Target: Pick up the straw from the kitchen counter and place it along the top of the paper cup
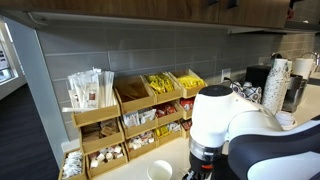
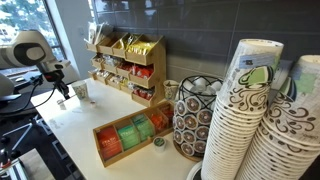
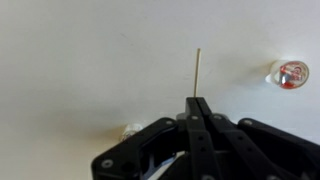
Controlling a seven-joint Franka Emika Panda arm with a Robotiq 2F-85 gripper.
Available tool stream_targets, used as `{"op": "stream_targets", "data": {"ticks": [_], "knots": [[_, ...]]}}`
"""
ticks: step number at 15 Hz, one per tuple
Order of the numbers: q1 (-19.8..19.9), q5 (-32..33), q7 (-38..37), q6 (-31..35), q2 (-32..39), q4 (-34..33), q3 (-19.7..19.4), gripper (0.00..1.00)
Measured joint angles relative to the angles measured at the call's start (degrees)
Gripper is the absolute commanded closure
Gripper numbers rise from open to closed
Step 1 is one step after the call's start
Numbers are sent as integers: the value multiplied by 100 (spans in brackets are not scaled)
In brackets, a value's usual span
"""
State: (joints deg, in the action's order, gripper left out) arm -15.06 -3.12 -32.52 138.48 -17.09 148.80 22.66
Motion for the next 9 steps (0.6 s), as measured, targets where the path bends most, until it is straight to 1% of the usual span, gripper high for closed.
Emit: {"op": "stream_targets", "data": {"ticks": [3,9], "knots": [[0,149,309,-299,-117,-250,1,99],[-96,162,1174,-370,-75,-725,16,99]]}}
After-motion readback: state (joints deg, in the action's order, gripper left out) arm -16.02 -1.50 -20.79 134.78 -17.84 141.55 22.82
